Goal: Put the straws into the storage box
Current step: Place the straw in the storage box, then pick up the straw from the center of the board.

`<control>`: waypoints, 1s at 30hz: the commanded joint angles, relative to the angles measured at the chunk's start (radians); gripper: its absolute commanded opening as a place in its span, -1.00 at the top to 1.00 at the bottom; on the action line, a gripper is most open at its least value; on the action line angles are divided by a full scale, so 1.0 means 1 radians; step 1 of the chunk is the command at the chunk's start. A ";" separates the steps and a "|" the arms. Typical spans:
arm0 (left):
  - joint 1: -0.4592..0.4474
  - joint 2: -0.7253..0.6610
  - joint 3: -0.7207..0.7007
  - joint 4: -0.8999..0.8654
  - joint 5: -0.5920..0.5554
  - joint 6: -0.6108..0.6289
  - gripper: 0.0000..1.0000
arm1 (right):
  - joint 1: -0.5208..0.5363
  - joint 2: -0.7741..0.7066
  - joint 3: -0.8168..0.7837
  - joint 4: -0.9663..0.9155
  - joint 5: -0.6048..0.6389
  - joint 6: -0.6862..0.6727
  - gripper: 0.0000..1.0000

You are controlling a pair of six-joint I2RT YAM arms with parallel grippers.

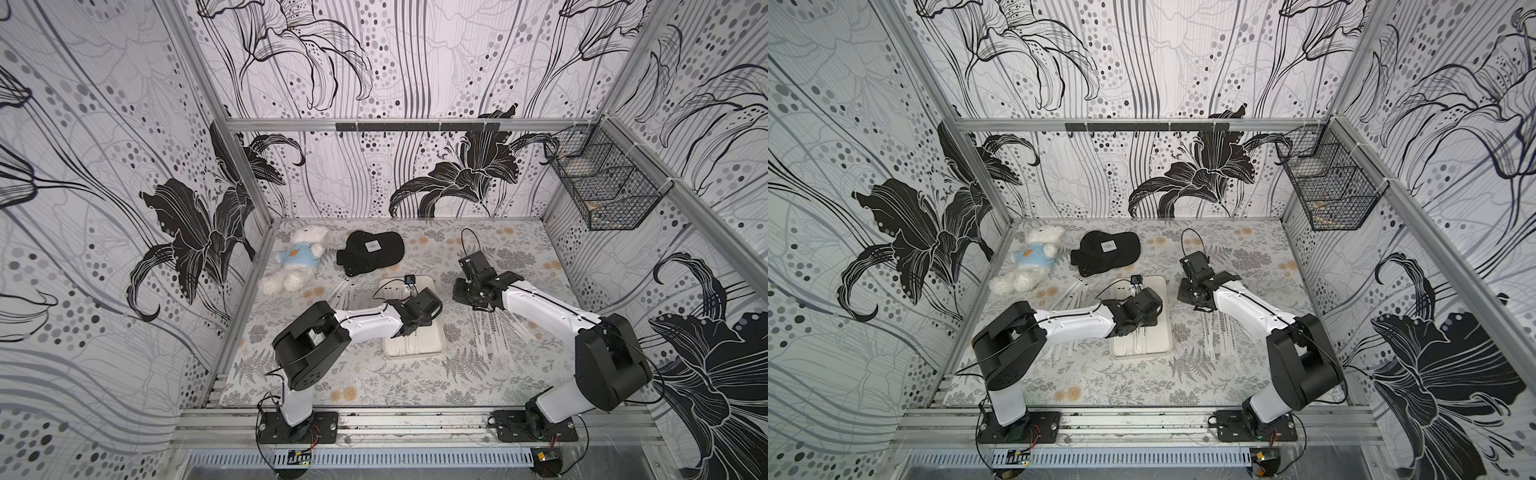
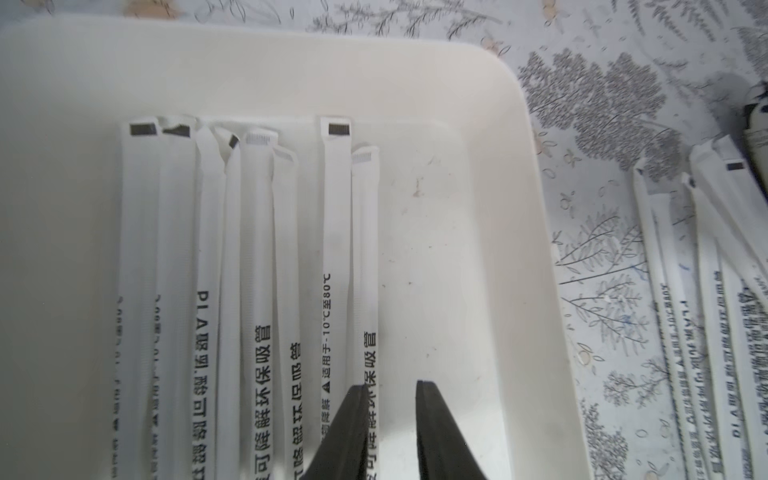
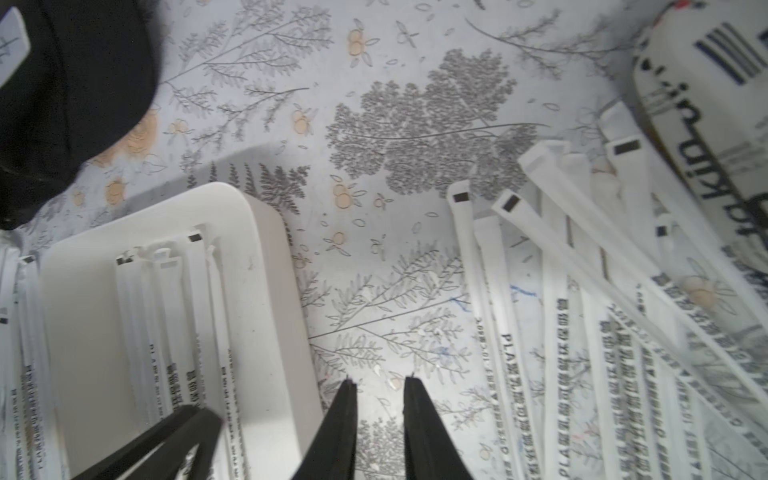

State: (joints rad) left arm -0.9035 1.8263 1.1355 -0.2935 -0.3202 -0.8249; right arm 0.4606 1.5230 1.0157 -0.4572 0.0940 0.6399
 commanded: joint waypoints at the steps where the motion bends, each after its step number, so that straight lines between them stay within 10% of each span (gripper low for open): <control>1: -0.003 -0.142 0.016 -0.041 -0.086 0.036 0.33 | -0.033 -0.045 -0.047 -0.101 0.002 -0.097 0.51; 8: 0.085 -0.429 -0.202 0.009 -0.247 0.128 -0.25 | -0.033 -0.021 -0.100 -0.177 0.005 -0.172 0.42; 30: 0.164 -0.585 -0.400 0.136 -0.168 0.106 -0.29 | -0.025 0.178 -0.046 -0.110 0.000 -0.200 0.59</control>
State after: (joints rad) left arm -0.7353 1.2449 0.7441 -0.1978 -0.4927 -0.7242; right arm 0.4297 1.6707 0.9562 -0.5610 0.0902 0.4507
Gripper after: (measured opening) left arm 0.643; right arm 0.207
